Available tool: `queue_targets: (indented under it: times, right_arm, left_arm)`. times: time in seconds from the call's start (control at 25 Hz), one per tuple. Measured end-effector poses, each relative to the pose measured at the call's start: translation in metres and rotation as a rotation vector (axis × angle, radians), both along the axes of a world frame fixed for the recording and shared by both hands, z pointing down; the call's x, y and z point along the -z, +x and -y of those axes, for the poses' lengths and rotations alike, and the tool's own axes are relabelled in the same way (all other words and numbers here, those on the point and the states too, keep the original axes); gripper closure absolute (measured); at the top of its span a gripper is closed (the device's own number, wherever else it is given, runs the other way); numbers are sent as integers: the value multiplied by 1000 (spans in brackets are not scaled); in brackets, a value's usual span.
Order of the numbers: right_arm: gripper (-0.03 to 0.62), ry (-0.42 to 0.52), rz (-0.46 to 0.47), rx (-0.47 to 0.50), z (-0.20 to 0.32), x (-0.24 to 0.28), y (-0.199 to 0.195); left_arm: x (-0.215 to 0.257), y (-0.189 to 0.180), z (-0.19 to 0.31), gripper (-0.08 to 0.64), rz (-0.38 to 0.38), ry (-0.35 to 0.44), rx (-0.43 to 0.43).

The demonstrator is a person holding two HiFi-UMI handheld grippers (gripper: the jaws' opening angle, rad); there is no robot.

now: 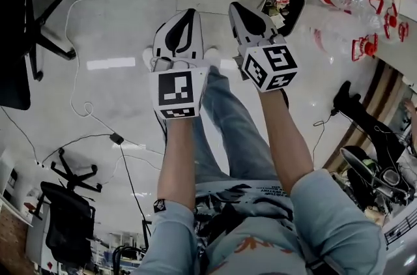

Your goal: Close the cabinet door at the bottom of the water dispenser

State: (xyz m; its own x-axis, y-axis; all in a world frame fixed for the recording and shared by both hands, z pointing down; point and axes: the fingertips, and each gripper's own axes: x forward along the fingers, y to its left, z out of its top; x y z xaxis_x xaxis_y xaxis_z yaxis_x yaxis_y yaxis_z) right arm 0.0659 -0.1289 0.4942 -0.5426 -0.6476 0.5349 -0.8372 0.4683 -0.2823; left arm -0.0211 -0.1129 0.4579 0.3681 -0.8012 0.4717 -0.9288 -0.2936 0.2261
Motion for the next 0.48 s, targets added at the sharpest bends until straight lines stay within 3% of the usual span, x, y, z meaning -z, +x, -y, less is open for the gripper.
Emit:
queue_targets:
  times: [0.24,0.48]
  right_arm:
    - [565,-6,95,6,-14,69,-14]
    - [565,58,98,37,-17,144,-7]
  left_arm:
    - [56,-14,-6,538,-18,17,38]
    - [118,-13,-5,538,-28,43,94]
